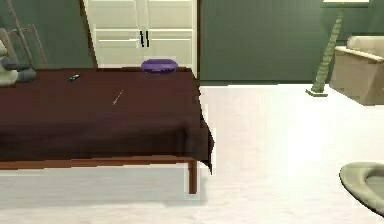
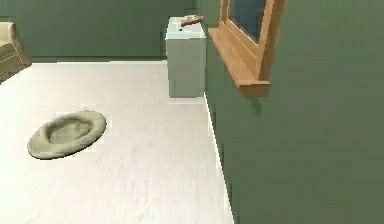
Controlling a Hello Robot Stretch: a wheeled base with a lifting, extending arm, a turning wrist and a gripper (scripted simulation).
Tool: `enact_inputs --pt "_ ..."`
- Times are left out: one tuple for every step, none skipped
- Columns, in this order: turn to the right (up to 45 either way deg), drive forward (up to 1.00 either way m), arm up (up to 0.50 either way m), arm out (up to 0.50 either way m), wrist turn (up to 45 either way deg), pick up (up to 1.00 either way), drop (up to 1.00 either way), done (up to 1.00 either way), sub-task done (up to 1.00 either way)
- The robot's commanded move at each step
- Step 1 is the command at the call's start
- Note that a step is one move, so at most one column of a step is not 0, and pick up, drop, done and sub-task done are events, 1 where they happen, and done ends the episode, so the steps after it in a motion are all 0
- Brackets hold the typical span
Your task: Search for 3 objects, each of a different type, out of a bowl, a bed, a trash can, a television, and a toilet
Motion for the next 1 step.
enact_inputs --pt "0.0 0.40 0.00 0.00 0.0 0.00 0.00 0.00 0.00"
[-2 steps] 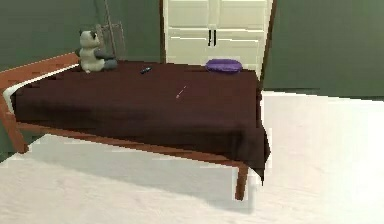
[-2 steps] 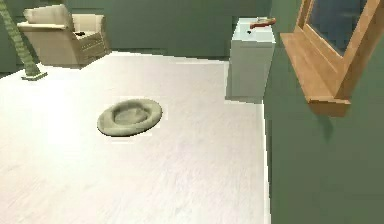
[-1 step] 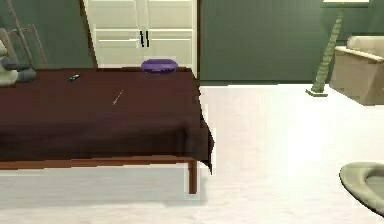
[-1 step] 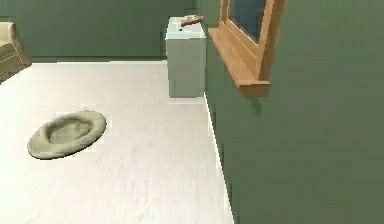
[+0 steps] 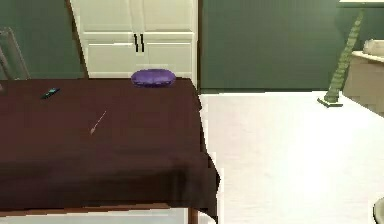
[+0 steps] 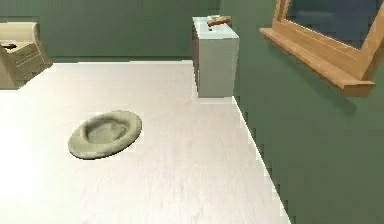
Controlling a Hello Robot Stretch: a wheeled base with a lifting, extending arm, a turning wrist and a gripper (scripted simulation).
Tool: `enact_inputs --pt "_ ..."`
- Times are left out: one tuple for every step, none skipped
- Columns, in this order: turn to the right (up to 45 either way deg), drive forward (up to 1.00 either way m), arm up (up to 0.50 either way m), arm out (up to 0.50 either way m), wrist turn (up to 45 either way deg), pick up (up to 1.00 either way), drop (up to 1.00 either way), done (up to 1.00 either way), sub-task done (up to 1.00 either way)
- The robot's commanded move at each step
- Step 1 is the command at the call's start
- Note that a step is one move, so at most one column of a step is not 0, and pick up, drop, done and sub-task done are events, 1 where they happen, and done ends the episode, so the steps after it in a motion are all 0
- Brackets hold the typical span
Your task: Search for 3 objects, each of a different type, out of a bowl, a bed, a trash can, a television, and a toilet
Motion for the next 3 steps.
enact_inputs --pt "-36.0 0.00 0.00 0.00 0.0 0.00 0.00 0.00 0.00" --pt "0.0 0.00 0.00 0.00 0.0 0.00 0.00 0.00 1.00" --pt "-45.0 0.00 0.00 0.00 0.0 0.00 0.00 0.00 0.00"
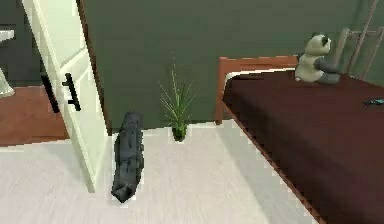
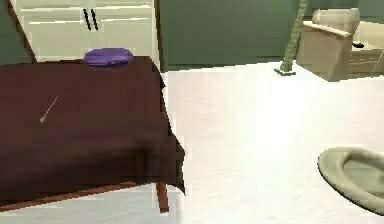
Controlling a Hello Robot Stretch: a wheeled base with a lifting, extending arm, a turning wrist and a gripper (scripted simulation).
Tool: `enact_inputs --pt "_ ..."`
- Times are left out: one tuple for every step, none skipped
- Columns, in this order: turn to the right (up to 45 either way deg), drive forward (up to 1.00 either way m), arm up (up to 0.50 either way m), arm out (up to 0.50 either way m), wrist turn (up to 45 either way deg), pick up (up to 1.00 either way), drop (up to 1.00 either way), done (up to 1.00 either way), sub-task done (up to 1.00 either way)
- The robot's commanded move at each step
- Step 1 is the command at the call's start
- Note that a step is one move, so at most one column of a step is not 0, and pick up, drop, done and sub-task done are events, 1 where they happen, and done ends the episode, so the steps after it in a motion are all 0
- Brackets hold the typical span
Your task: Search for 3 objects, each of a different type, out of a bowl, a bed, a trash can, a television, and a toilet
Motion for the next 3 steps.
enact_inputs --pt "-45.0 0.00 0.00 0.00 0.0 0.00 0.00 0.00 0.00" --pt "-15.0 0.00 0.00 0.00 0.0 0.00 0.00 0.00 0.00" --pt "0.0 0.55 0.00 0.00 0.0 0.00 0.00 0.00 0.00"
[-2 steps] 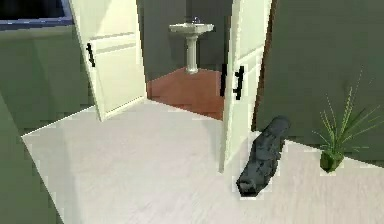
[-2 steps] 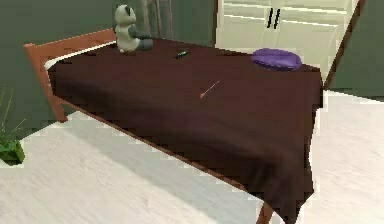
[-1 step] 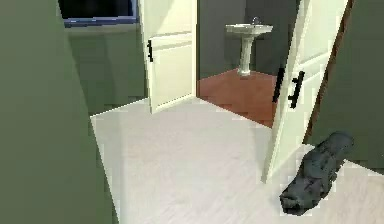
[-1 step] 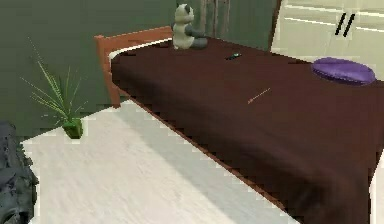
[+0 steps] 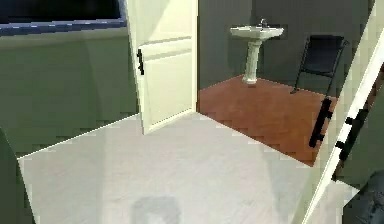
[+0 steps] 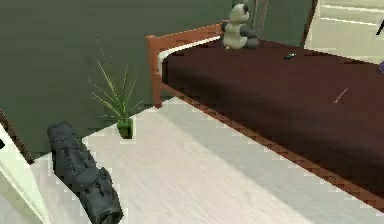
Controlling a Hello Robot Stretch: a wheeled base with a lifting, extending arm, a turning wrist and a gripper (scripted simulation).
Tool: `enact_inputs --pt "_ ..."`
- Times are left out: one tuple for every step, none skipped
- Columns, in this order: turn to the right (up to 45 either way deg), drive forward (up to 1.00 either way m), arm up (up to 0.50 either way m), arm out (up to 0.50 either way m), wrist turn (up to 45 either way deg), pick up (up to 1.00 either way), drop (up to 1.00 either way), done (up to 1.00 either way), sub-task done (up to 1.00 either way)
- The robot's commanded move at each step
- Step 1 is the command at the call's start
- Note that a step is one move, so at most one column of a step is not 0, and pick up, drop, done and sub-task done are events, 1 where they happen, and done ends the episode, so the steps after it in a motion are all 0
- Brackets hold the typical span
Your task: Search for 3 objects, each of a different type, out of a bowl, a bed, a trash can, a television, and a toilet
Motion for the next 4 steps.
enact_inputs --pt "-24.0 0.00 0.00 0.00 0.0 0.00 0.00 0.00 0.00" --pt "0.0 0.65 0.00 0.00 0.0 0.00 0.00 0.00 0.00" --pt "-18.0 0.00 0.00 0.00 0.0 0.00 0.00 0.00 0.00" --pt "0.0 1.00 0.00 0.00 0.0 0.00 0.00 0.00 0.00"
